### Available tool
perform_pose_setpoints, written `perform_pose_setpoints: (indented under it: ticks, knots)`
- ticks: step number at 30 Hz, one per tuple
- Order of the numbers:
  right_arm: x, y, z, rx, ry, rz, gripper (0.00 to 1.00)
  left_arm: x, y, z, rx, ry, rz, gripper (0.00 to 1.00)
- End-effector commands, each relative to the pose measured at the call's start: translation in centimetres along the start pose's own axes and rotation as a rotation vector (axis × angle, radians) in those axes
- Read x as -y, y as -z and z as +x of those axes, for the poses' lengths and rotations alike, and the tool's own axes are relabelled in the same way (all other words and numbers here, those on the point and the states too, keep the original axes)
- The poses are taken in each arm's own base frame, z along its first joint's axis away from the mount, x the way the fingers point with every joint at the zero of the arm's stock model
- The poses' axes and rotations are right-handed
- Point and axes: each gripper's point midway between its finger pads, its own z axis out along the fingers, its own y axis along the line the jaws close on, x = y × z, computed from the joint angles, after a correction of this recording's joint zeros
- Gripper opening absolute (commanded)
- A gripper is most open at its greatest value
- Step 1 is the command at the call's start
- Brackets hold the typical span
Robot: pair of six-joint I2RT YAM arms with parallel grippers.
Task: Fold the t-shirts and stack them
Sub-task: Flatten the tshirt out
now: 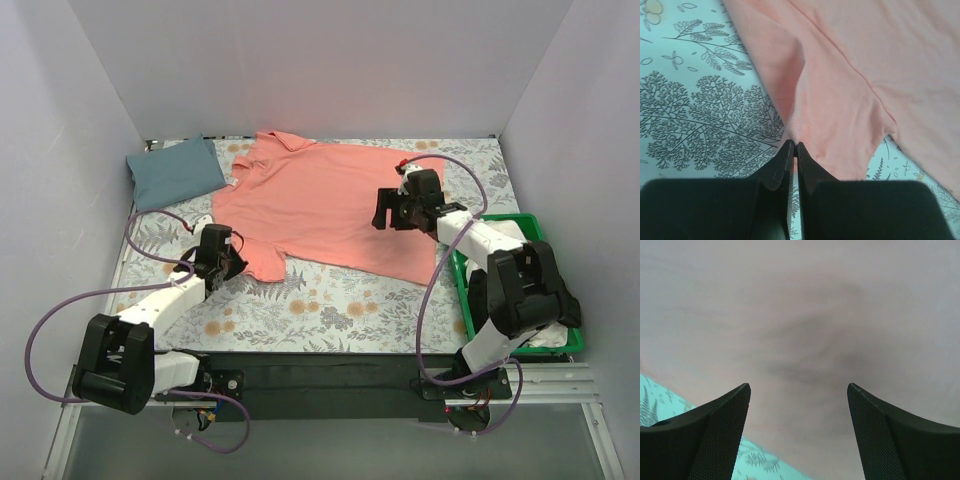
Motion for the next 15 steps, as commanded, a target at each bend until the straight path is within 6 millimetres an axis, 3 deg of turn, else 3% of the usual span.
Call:
perform_pose_setpoints:
  ticks: [1,3,4,8,15]
  knots:
    - [2.1,2.8,3.0,-0.045,0.013,0.156,0.84,2.2,-0.1,-0.3,0.003,-0.028,0.106,0.00]
    - [2.6,4.2,4.1,-0.042,0.005,0.212,0.84,2.3,-0.2,-0.3,0.006,-0.041,0.115,0.00]
    - [3.3,4.8,6.2,-0.085,-0.003,0.240,0.84,2.3,-0.3,-0.4,0.010,-0.045,0.113,0.00]
    - [4.8,7.2,8.2,-0.089,-0.020,0.319,0.82,1.3,-0.5,-1.1,0.058,-0.055,0.065,0.00]
    - [7.1,8.6,11.8,-0.170,-0.044,0.440,0.76,0.2,-1.2,-1.4,0.089,-0.084,0.012,0.00]
